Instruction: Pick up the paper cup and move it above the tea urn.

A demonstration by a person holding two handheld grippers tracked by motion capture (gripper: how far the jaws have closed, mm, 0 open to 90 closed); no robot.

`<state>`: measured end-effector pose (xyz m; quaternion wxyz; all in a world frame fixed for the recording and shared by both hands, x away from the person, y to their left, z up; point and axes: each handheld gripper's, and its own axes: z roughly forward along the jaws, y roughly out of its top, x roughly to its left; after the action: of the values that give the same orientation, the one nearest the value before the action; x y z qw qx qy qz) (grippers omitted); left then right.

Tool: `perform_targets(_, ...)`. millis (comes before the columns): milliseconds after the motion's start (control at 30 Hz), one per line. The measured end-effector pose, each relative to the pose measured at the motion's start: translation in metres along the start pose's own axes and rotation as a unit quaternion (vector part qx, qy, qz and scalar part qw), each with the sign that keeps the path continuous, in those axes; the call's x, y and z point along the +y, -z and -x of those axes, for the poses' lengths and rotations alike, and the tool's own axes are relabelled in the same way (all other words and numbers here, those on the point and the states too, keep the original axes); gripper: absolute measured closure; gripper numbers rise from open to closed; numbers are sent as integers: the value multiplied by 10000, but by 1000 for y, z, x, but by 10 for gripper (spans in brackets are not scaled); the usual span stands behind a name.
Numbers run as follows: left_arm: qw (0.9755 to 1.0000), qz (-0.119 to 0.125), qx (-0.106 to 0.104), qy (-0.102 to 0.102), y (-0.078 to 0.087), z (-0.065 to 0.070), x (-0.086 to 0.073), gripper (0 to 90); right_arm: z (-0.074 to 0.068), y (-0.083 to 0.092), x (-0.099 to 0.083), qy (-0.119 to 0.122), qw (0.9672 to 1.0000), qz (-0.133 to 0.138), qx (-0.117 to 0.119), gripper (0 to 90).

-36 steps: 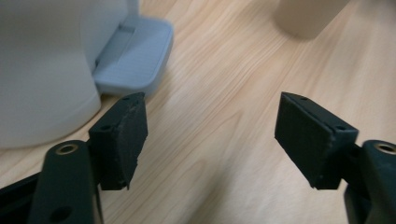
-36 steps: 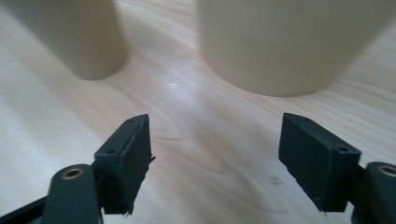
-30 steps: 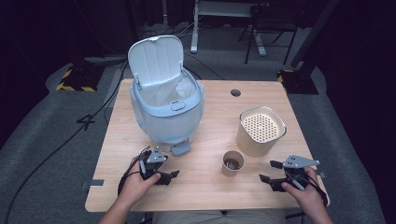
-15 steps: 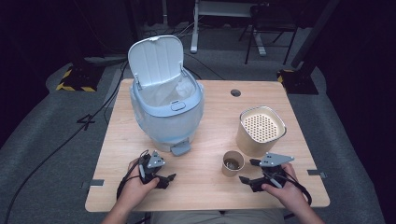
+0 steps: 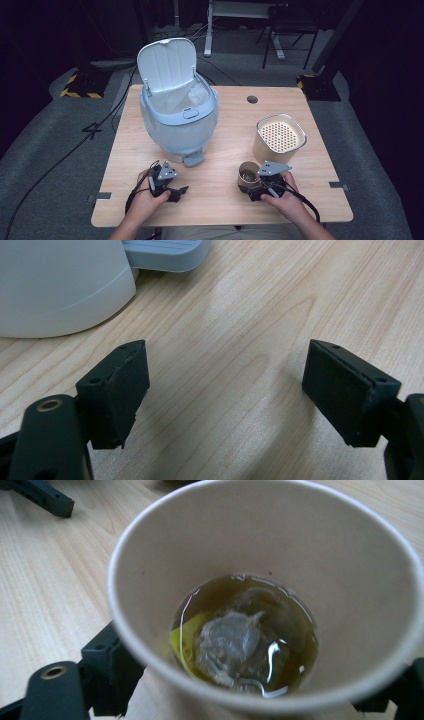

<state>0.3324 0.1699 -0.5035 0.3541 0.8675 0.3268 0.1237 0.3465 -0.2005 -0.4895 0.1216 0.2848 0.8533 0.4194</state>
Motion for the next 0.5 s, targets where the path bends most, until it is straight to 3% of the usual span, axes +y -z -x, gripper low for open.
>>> perform_targets(67, 10000, 0, -1, 0, 0, 0, 0, 197, 0, -4, -1, 6, 9999, 99, -133, 244)
perform_targets(233, 10000, 0, -8, -8, 0, 0, 0, 197, -3, -10, -4, 63, 9989, 363, -291, 251)
perform_targets(500, 10000, 0, -8, -8, 0, 0, 0, 197, -1, -9, -6, 32, 9985, 499, -226, 272)
